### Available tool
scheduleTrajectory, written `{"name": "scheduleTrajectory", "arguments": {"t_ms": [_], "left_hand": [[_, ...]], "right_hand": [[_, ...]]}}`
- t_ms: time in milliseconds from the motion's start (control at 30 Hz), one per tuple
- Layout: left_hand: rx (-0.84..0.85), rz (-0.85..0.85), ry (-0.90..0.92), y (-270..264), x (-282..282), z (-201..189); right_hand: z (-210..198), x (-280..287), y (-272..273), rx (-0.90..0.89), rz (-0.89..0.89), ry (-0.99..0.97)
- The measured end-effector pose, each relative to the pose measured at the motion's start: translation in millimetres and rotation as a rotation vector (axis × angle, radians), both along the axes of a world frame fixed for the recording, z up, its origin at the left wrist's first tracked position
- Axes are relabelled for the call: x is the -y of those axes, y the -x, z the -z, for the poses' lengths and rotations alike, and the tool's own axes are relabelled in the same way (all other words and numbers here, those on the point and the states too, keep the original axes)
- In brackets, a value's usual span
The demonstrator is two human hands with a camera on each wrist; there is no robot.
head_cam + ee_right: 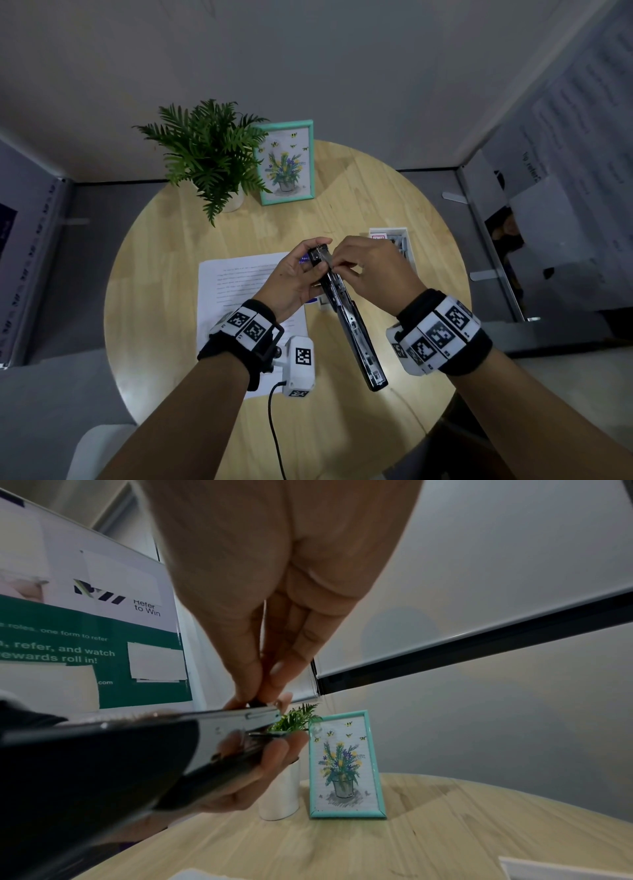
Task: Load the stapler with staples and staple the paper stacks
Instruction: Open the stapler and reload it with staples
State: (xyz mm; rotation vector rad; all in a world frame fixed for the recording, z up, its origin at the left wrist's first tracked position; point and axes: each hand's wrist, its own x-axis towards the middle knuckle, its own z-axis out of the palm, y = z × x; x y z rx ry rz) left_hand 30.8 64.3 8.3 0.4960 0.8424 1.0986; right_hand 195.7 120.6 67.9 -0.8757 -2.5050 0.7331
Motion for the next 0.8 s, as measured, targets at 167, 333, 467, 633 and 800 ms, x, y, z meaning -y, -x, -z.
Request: {"name": "scheduleTrajectory", "arguments": {"t_ms": [167, 333, 467, 633, 800], "left_hand": [[0.037, 0.028, -0.015, -2.8, -0.6, 0.7], [0.032, 0.025, -0.011, -4.9, -2.2, -2.2], [0.020, 0.019, -0.006, -4.1, -2.2, -1.0], [-0.017, 0.028, 0.019, -3.8, -2.0, 0.1], [-0.088, -0.110, 0.004, -1.8, -0.8, -1.1]], "right_hand": [[1.5, 0.2, -3.7, -0.005, 0.009, 0.018], [6.2, 0.7, -5.7, -0.022, 0.012, 0.046], [8.2, -0.6, -4.7, -0.088, 0.134, 0.303], [15.9, -3.7, 2.3, -0.044, 0.317, 0.612], [15.1, -4.7, -1.6, 0.079, 0.310, 0.818]]}}
